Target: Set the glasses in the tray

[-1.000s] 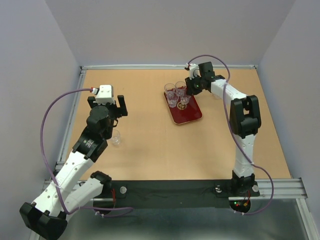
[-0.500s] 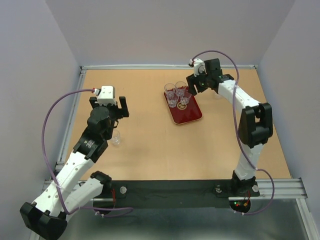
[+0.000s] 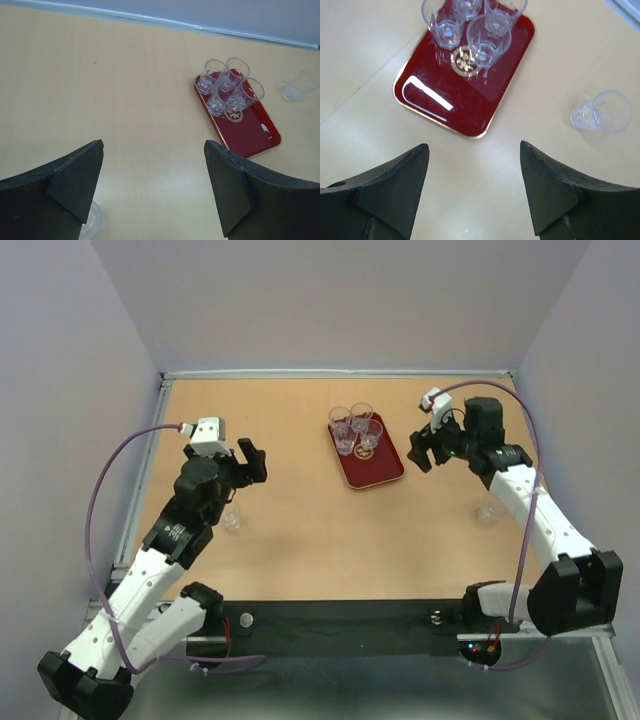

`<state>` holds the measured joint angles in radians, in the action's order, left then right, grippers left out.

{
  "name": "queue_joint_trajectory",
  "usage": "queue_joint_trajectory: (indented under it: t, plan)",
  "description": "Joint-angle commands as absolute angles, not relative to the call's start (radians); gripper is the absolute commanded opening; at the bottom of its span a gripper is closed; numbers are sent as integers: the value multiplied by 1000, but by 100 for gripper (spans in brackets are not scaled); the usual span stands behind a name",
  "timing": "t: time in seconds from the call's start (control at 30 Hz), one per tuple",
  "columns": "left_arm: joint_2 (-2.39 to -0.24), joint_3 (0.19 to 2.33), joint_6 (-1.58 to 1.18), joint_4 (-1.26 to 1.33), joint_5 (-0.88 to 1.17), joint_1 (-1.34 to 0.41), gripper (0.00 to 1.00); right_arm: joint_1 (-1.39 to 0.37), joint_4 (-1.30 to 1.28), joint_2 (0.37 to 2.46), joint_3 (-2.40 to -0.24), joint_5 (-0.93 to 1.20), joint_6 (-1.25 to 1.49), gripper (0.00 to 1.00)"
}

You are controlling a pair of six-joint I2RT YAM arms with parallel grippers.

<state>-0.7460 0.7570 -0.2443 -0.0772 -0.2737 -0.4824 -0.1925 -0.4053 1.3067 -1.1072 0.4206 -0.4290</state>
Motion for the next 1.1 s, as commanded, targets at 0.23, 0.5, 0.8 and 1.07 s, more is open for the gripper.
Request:
queue_joint_trajectory:
  t: [0.23,0.5,0.8,1.07]
  plan:
    - [-808,792,-645,-359,-253,-483,93,31,-293,1152,-900,641,-342,78]
    - [-926,781,-750,-477,-360,-482,79,41,-293,1150,-899,635,-327,78]
    - [-1038,818,-851,-583,-506,-483,75,44,-290,1146,-897,626,-328,78]
    - [-1132,819,-857,-545,-499,-482,74,49,-288,1144,-896,614,-327,78]
